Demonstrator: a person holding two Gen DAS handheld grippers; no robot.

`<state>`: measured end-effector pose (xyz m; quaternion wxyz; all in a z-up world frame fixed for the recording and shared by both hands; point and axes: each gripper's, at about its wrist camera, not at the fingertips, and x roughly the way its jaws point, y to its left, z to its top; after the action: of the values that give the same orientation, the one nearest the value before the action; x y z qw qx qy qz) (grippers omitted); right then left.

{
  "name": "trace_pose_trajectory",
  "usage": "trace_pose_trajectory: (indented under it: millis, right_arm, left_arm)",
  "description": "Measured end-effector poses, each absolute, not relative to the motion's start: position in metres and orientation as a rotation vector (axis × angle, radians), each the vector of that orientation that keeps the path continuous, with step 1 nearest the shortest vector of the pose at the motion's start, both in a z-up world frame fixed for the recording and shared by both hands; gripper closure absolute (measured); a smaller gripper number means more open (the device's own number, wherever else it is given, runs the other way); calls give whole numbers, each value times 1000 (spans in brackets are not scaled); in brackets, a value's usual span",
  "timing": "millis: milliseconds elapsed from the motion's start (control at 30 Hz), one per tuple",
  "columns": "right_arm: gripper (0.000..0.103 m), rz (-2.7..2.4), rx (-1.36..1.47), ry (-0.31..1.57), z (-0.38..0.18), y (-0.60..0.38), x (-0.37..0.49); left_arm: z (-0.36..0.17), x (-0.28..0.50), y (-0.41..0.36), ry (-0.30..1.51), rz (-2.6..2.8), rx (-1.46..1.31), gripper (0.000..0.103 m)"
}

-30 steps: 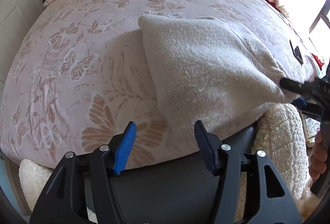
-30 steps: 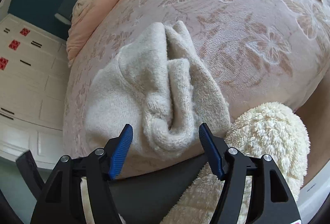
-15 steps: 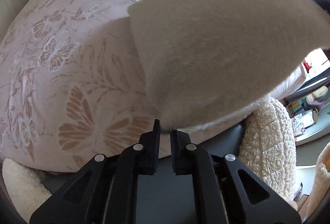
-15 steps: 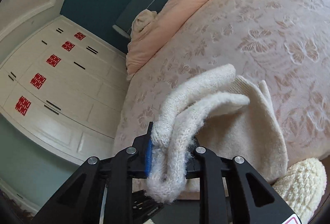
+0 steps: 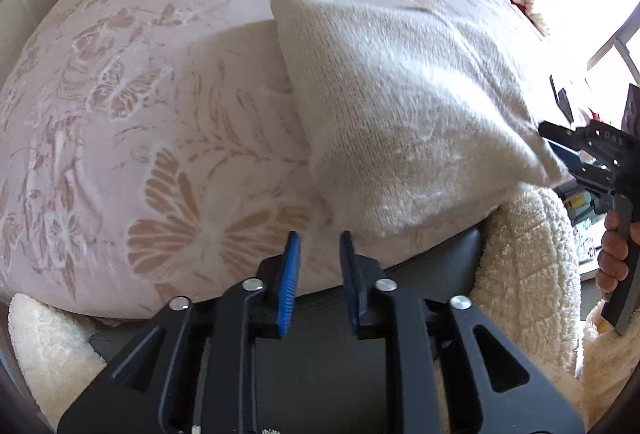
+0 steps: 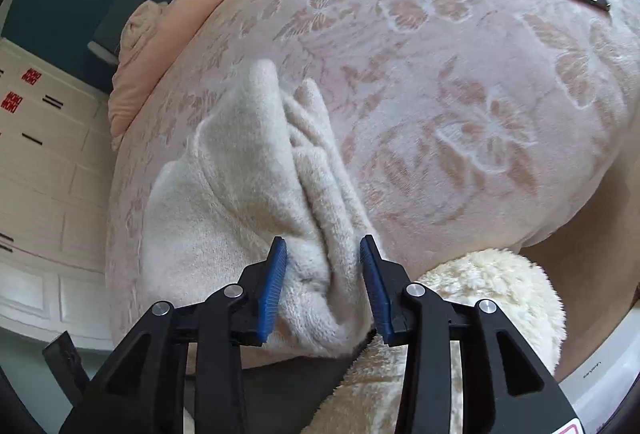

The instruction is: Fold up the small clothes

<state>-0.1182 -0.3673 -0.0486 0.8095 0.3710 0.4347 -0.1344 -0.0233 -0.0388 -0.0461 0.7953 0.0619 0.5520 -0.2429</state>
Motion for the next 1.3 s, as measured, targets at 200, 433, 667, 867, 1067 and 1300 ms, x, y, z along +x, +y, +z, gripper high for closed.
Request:
trace_pose_trajectory:
  millis: [200,433,667,867,1067,1300]
  right_arm:
    - [81,23,563,871,25,-282,-80]
    - [87,142,316,1205,-105,-172,-11]
    - [85,-45,387,1039,-34,-230,-41]
    - [85,-85,721,1076,-65,-319,-66]
    - [35,-171,742,948,-45,-369,-42]
    - [93,-83,683,950,-54,-362,-7]
  left_arm:
    - [3,-10,6,1016,-377,37,38]
    - [19,0,16,980,-308,35,38]
    - [10,-5,7,1003,-328,56,31]
    - [5,-9,-44,1019,-436,119,29]
    - [-4,-10,-88,1009,-486,206,26]
    - [-26,-10,-117,1082,-488,257,26]
